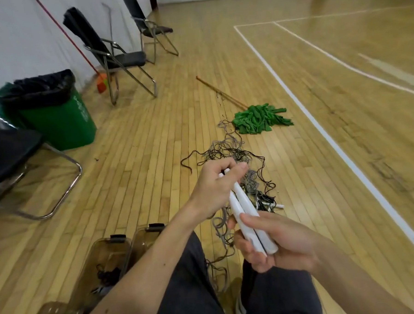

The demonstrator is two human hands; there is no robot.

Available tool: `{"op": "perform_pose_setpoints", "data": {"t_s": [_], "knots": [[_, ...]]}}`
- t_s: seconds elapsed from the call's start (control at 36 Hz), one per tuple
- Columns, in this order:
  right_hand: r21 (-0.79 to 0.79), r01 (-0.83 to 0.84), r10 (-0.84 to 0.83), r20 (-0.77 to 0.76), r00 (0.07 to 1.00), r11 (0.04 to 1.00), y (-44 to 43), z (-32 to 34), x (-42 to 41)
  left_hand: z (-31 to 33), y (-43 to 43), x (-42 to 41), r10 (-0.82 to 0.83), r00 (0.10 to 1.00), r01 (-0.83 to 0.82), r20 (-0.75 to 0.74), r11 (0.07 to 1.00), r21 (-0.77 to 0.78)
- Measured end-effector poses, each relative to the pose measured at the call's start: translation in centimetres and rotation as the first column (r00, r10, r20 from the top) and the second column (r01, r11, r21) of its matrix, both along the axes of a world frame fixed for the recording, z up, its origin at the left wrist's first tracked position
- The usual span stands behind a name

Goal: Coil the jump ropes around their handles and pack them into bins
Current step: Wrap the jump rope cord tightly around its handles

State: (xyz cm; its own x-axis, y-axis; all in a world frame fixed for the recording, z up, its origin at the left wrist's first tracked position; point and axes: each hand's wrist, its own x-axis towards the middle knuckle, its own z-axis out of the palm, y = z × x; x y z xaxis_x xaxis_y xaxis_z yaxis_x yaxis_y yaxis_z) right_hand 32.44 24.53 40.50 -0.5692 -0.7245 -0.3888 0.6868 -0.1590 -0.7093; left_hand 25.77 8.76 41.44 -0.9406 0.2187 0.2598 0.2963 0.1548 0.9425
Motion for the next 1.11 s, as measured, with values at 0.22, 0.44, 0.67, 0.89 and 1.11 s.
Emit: {"op": "perform_pose_setpoints", "data": {"t_s": [0.22,0.44,0.67,0.89,1.11], "knots": [[0.060,0.035,-0.036,0.013,0.999,0.998,0.1,-2.0,-1.1,-1.4,-0.8,-1.4,-0.061,0.996,0.068,0.063,0.990,-0.122],[0.094,0.007,-0.005,-0.024,1.000,0.996,-0.2,-2.2,-1.5,-1.9,-1.8,-2.4,-0.082,0.957,0.056,0.279,0.993,0.101],[0.088,-0.001,0.004,-0.033,0.999,0.996,-0.5,-2.1,-1.8,-3.0,-0.4,-1.4,-0.137,0.887,0.004,0.440,0.957,0.289],[0.101,0.051,-0.047,-0.038,0.998,0.994,-0.8,-1.8,-1.7,-3.6,0.4,-1.0,-0.170,0.879,-0.034,0.445,0.909,0.415],[0.195,0.192,-0.164,-0.150,0.975,0.962,-0.1,-1.6,-2.9,-5.2,1.8,0.4,-0.066,0.898,-0.013,0.435,0.984,0.176]]}}
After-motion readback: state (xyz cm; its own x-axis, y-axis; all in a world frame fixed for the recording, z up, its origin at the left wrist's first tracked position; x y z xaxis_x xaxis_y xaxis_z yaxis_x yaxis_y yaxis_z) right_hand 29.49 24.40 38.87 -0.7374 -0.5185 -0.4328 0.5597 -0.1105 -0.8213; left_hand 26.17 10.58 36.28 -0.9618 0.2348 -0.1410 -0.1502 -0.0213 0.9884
